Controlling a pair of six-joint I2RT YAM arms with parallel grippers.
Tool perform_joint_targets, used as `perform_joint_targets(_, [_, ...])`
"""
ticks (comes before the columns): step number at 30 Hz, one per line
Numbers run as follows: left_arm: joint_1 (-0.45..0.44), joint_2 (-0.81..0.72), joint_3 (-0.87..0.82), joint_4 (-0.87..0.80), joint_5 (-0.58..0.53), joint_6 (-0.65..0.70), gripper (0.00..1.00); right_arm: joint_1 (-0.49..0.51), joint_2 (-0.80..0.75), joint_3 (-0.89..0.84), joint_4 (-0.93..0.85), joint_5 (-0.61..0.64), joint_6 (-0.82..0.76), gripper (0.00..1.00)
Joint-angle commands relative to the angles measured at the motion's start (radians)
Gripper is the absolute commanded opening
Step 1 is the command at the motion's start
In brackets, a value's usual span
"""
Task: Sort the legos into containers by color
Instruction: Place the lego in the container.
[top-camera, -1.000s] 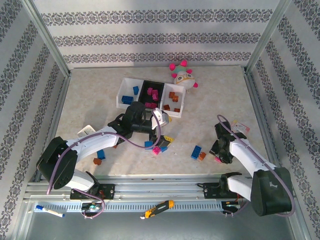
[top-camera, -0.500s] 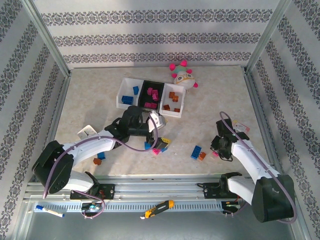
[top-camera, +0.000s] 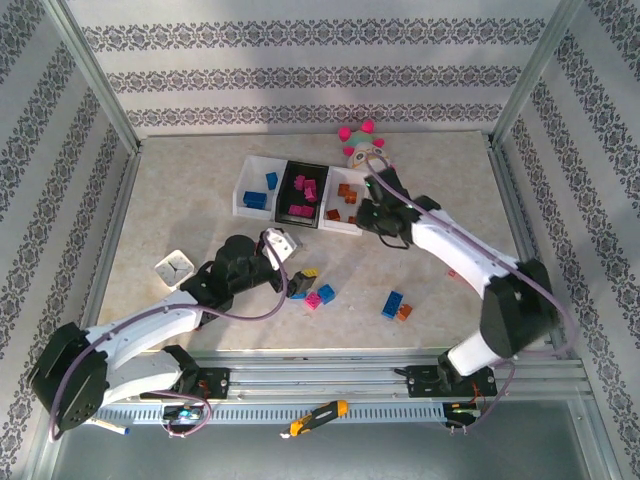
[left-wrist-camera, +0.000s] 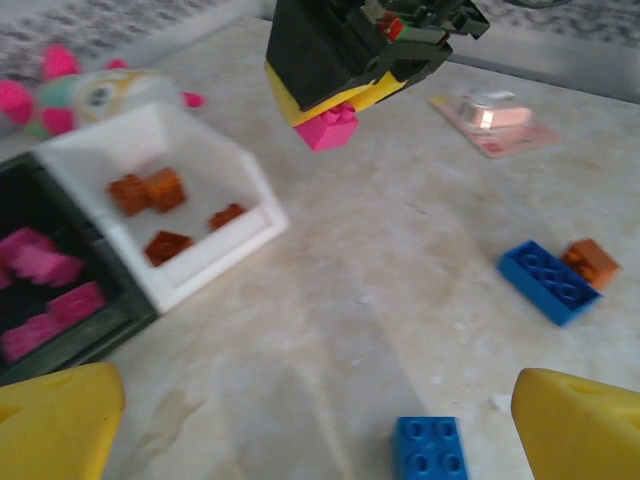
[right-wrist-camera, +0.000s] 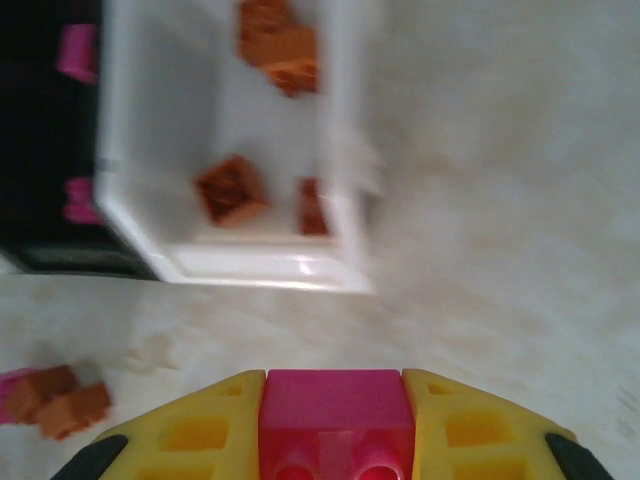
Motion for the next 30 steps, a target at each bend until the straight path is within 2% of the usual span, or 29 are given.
perform_joint_targets(1, [0.003,-0.069,-0.030,0.017,-0.176,-0.051,0.99,0.041,0.139,0.155,0.051,-0.022,-0.065,0.25])
perform_joint_targets(6, [0.003,-0.144,-0.066,0.007,-0.275,-0.103,0.99,0.076,0.371,0.425,0.047,-0.043,-0.117,0.25])
perform_joint_targets(13, [0.003,-0.196,-0.087,-0.018,-0.327,-0.105,0.99,0.077,0.594,0.701,0.008,-0.048,-0.151,0.28])
perform_joint_targets(15, [0.003,-0.195,-0.085,-0.020,-0.328,-0.104,0.99,0.076,0.623,0.749,-0.009,-0.051,-0.167,0.34])
perform_joint_targets(17, [0.005,-0.191,-0.080,-0.026,-0.333,-0.114,0.99,0.074,0.635,0.788,-0.036,-0.055,-0.186,0.47])
perform_joint_targets(20, [0.005,-0.175,-0.054,-0.072,-0.398,-0.192,0.99,0.070,0.606,0.789,-0.042,-0.066,-0.217,0.64])
perform_joint_targets(23, [0.007,-0.152,-0.014,-0.151,-0.503,-0.324,0.99,0.065,0.541,0.738,-0.033,-0.075,-0.248,0.73])
perform_joint_targets(27, [0.008,-0.090,0.113,-0.434,-0.719,-0.594,0.99,0.065,0.422,0.600,0.006,-0.107,-0.289,0.76])
perform_joint_targets(30, [0.021,-0.041,0.194,-0.617,-0.780,-0.654,0.99,0.067,0.322,0.476,0.037,-0.131,-0.302,0.77])
